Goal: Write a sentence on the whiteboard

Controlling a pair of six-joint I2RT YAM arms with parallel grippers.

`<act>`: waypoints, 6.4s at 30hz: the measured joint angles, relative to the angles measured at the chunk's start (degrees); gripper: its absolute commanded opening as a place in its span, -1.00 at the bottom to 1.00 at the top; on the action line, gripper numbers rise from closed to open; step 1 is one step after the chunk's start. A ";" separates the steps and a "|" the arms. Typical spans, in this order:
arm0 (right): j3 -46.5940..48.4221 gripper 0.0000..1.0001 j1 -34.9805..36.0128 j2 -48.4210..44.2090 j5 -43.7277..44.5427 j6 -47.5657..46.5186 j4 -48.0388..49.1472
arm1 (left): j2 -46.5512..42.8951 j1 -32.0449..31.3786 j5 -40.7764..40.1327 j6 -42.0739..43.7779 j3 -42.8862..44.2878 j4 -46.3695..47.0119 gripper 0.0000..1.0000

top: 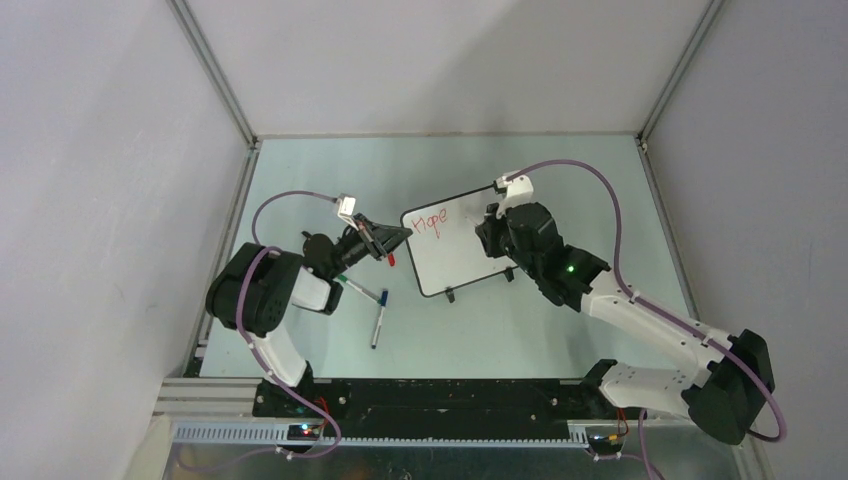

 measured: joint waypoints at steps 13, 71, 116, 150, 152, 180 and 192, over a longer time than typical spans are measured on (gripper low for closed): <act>3.93 -1.00 -3.34 4.59 -1.18 -1.14 -1.86 | 1.40 0.76 1.66 -1.07 1.42 0.11 -1.00; -6.73 -1.00 -47.52 10.58 -44.98 14.01 -5.84 | 7.72 4.39 16.68 -9.01 8.85 1.51 -1.00; -0.66 -1.00 -14.82 -7.50 2.91 12.76 -8.02 | 6.19 1.95 14.95 -8.52 5.57 2.01 -1.00; -7.15 -1.00 2.29 -2.34 2.71 -1.38 4.72 | 4.13 1.07 13.18 -6.78 3.28 2.08 -1.00; -7.15 -1.00 2.32 -2.82 2.56 -1.20 4.83 | 4.11 1.07 13.18 -6.73 3.28 2.08 -1.00; -7.15 -1.00 2.34 -5.60 2.69 -0.85 3.98 | 4.04 0.94 13.05 -6.43 3.15 2.10 -1.00; -2.84 -1.00 2.40 -9.68 2.78 1.66 -7.74 | 4.04 0.94 13.03 -6.40 3.15 2.10 -1.00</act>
